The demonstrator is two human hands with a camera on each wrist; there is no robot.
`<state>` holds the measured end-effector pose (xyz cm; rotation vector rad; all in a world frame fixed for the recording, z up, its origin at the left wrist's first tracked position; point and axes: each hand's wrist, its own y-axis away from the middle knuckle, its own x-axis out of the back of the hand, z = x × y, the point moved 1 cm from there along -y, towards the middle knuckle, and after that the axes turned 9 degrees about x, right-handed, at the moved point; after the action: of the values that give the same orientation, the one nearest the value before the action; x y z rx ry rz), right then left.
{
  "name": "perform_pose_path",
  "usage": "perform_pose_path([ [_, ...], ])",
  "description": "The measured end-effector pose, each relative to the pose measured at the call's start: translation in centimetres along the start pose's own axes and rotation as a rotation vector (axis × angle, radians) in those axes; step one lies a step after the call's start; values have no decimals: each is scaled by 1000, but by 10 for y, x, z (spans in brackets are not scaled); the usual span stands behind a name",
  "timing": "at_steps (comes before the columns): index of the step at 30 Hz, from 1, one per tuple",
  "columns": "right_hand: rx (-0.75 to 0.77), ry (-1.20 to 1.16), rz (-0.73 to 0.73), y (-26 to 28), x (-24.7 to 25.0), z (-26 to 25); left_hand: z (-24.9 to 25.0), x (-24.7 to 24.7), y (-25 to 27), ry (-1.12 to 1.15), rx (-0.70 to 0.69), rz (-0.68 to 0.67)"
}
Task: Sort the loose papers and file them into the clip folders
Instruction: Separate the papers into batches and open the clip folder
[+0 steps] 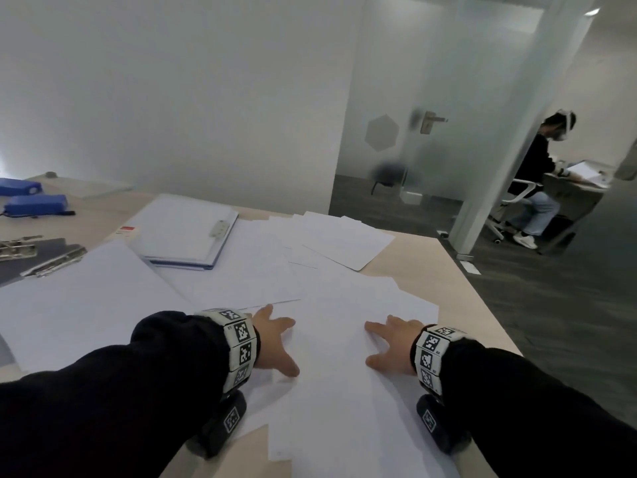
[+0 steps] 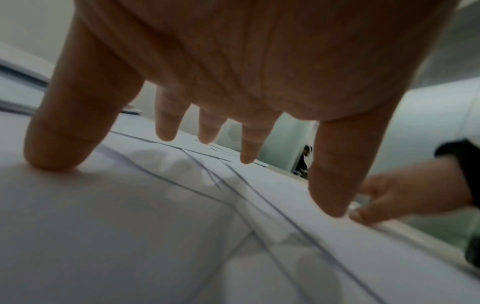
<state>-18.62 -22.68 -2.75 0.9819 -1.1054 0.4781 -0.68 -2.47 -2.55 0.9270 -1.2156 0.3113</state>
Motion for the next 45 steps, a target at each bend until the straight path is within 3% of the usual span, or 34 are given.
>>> perform_pose_path([
  [5, -24, -8, -15, -28, 16, -5, 8, -8, -3, -188, -87, -48],
  [16, -108, -299, 112, -107, 49, 43, 10, -16, -3, -153, -90, -22],
  [26, -174, -350, 96, -104, 40, 72, 13, -12, -2, -160, -82, -59],
  [30, -254, -369, 36, -89, 40, 75, 13, -10, -1, -166, -88, -77],
  [33, -231, -399, 8, -78, 38, 74, 13, -10, 1, -167, -83, -67],
  [41, -46, -1019, 113, -58, 20, 70, 13, -8, 4, -184, -78, -58],
  [45, -10, -1115, 114, -48, 24, 74, 10, -7, 5, -171, -98, -54],
])
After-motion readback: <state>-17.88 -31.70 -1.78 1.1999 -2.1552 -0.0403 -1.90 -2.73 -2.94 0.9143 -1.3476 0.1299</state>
